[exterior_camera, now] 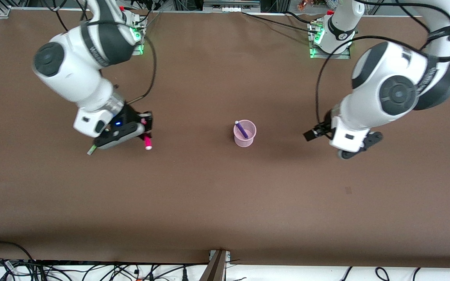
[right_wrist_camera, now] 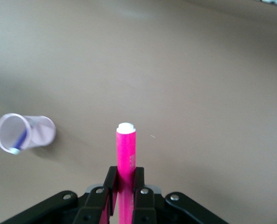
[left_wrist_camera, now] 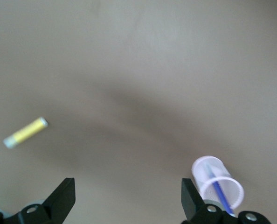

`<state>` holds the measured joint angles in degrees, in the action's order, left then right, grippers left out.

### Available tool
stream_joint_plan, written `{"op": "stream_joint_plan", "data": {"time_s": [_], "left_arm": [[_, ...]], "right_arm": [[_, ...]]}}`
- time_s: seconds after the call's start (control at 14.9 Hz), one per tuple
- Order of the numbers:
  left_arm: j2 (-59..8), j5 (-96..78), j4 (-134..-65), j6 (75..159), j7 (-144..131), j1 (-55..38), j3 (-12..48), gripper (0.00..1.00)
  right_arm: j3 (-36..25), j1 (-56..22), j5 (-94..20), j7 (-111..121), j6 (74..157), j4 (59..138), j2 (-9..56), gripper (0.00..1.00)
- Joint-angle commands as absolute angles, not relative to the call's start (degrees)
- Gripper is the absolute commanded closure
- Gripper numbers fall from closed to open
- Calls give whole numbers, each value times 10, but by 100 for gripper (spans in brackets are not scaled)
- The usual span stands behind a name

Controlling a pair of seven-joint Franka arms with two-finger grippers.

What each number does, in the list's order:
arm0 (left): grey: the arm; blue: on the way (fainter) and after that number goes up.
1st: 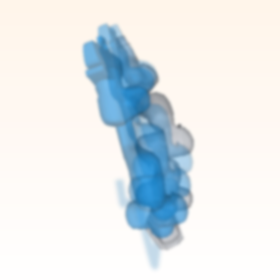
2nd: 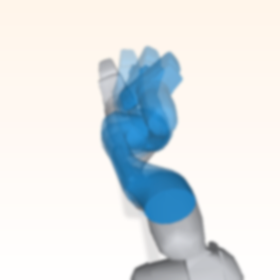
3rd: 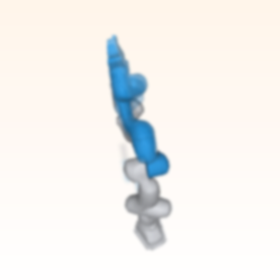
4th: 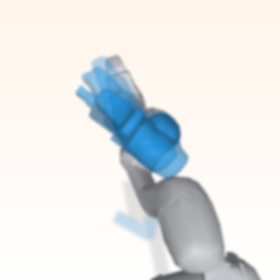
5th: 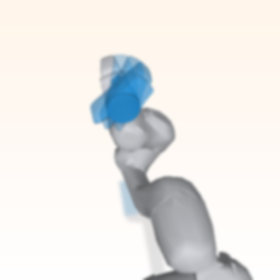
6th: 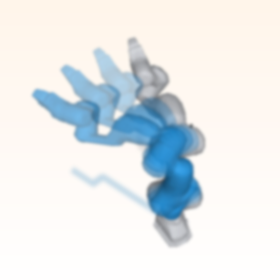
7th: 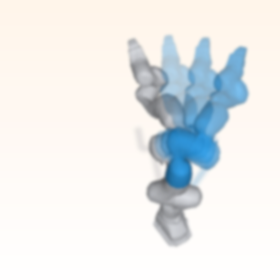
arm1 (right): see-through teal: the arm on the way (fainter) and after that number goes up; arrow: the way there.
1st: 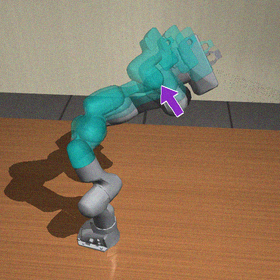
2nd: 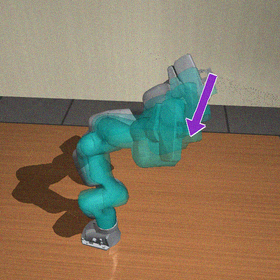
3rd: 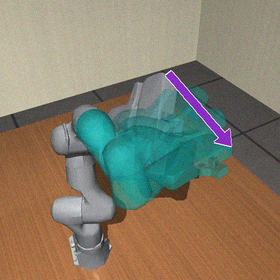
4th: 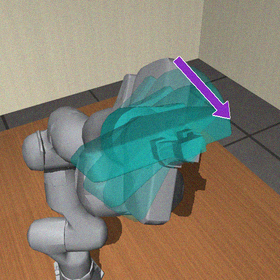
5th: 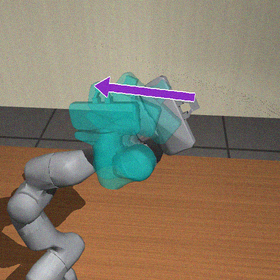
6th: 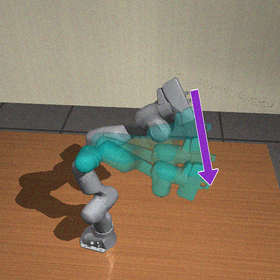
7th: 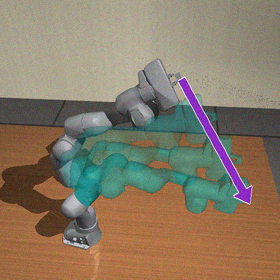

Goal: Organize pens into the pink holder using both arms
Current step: 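Withdraw the left gripper while the right gripper lifts the pink marker, then carry the pink marker over the pink holder with the right gripper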

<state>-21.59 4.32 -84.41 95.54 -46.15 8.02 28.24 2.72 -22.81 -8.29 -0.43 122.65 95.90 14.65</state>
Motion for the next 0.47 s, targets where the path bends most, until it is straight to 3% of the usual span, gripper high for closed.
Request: {"op": "stream_joint_plan", "data": {"time_s": [0.0, 0.27, 0.4], "left_arm": [[-176, 54, -856, 950, -320, 150, 287, 0], [-152, 54, -870, 972, -216, 196, 287, 0], [-117, 52, -918, 1019, -171, 217, 287, 0]], "right_arm": [[24, -297, -27, -97, 1245, 865, 222, 100], [22, -347, 3, -128, 1326, 792, 297, 100], [20, -371, 32, -138, 1379, 781, 319, 100]]}}
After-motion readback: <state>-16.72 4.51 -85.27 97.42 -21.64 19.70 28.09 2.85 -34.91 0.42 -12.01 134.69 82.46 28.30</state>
